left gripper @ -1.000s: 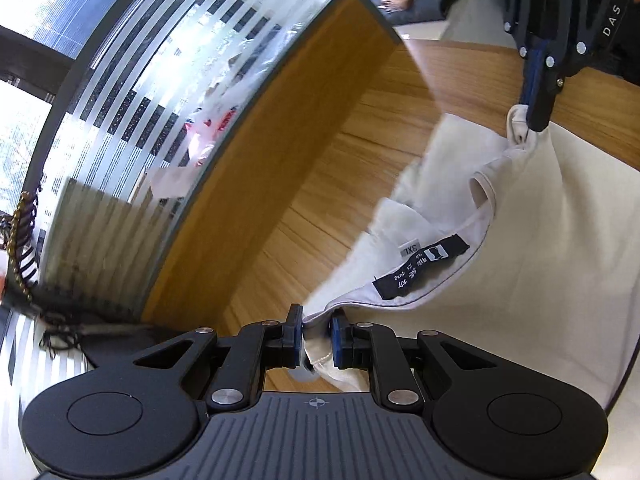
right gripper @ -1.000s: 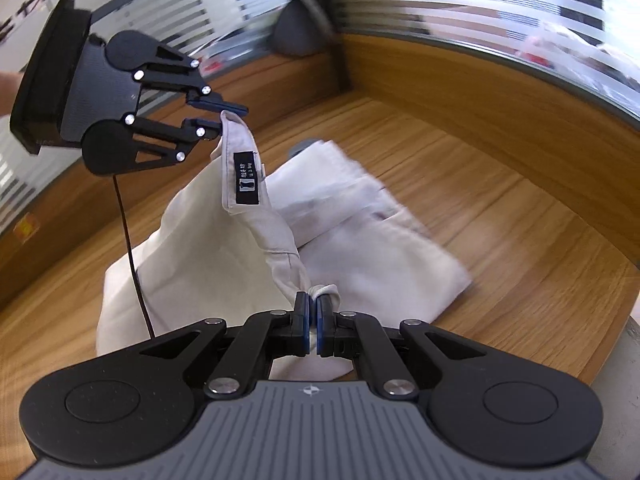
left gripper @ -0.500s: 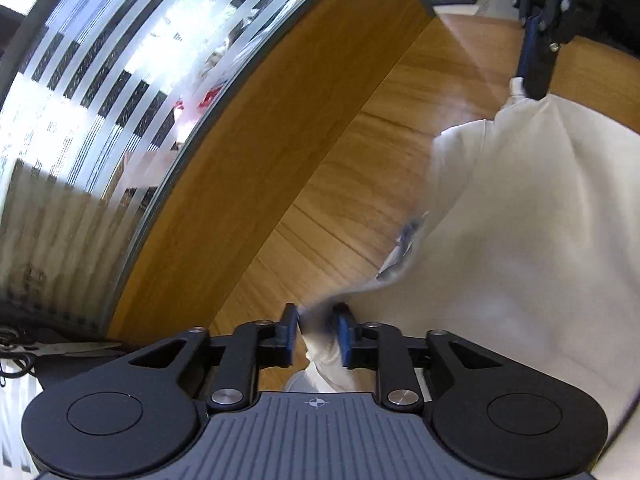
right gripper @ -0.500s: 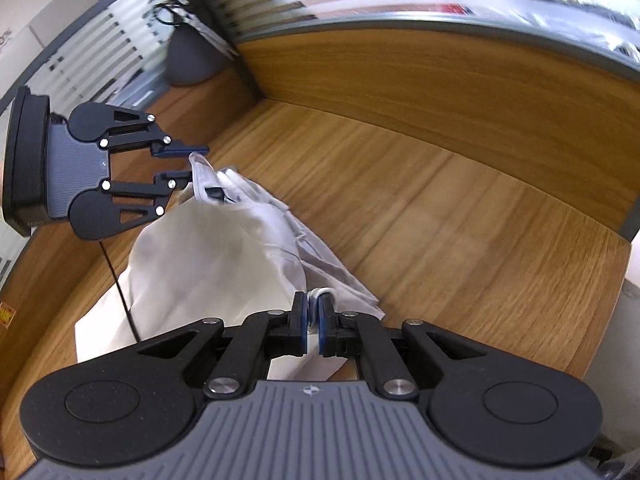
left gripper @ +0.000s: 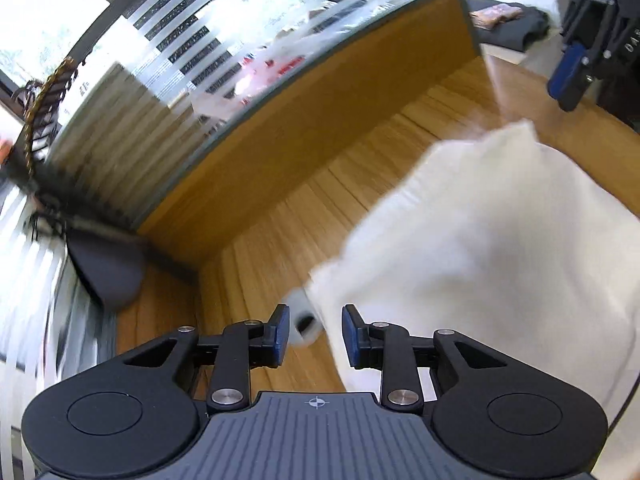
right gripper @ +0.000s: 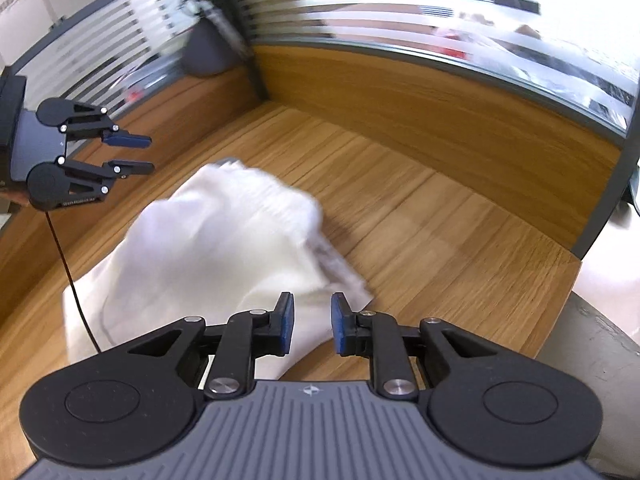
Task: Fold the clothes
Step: 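Open both grippers to release the folded-over collar end onto the shirt, then grasp the folded shirt's corners with both grippers and lift the bundle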
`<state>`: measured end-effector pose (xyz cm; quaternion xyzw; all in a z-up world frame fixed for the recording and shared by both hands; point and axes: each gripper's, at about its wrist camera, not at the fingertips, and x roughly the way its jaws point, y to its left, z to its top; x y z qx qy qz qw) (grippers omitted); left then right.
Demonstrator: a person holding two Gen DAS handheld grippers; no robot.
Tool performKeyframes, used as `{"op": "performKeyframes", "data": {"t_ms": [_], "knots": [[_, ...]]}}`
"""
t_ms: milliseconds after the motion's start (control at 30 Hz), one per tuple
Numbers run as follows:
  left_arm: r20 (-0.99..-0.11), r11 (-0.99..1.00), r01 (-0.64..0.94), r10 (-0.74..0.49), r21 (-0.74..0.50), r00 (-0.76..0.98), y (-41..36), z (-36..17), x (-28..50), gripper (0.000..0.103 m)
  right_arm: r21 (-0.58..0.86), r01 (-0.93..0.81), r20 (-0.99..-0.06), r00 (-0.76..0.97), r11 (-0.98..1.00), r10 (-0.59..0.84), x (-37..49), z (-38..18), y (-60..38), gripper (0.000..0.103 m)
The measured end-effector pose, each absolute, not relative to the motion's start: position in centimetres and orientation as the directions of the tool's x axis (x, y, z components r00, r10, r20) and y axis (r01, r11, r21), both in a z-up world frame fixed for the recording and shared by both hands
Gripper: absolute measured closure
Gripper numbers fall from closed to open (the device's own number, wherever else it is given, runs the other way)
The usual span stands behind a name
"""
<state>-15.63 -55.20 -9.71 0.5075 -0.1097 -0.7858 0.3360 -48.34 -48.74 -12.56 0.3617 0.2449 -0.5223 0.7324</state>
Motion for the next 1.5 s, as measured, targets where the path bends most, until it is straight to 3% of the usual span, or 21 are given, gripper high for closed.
{"op": "performKeyframes", "data": {"t_ms": [167, 300, 533, 833, 1167, 1233, 1267, 1400, 1500], "knots": [[-0.765, -0.788, 0.391, -0.590, 0.476, -0.258, -50.4, -9.6, -12.8, 0.071, 0.258, 0.928, -0.739, 0.369, 0.268, -0.564, -45.4, -11.5, -45.0, 0.076], [-0.795, -0.821, 0.338, -0.550, 0.459, -0.256, -46.3, -10.3, -10.9, 0.061, 0.213, 0.916, -0.747, 0.378, 0.341, -0.547, -42.2, -11.1, -41.7, 0.072], [-0.851, -0.876, 0.235, -0.472, 0.422, -0.231, -41.8, -13.0, -8.6, 0.061, 0.156, 0.867, -0.764, 0.410, 0.473, -0.499, -35.0, -12.0, -36.9, 0.063], [-0.870, -0.899, 0.122, -0.438, 0.420, -0.226, -39.5, -16.4, -7.5, 0.058, 0.016, 0.775, -0.800, 0.389, 0.631, -0.457, -26.6, -15.1, -32.8, 0.062], [-0.867, -0.897, 0.058, -0.439, 0.439, -0.235, -40.7, -18.3, -6.1, 0.060, -0.072, 0.775, -0.832, 0.300, 0.628, -0.466, -24.8, -17.3, -32.0, 0.063], [-0.872, -0.901, 0.043, -0.429, 0.431, -0.237, -40.9, -18.3, -6.0, 0.069, -0.065, 0.778, -0.839, 0.296, 0.625, -0.456, -25.1, -17.6, -32.2, 0.063], [-0.872, -0.901, 0.036, -0.428, 0.432, -0.238, -40.9, -18.4, -5.9, 0.071, -0.064, 0.778, -0.841, 0.295, 0.625, -0.453, -25.2, -17.8, -32.5, 0.066], [-0.870, -0.901, 0.038, -0.427, 0.431, -0.246, -41.0, -18.5, -5.9, 0.087, -0.063, 0.764, -0.836, 0.311, 0.642, -0.452, -26.1, -17.4, -32.7, 0.094], [-0.865, -0.901, 0.056, -0.429, 0.430, -0.259, -40.3, -18.1, -5.9, 0.092, -0.042, 0.757, -0.832, 0.335, 0.652, -0.442, -27.3, -16.4, -32.6, 0.096]]}}
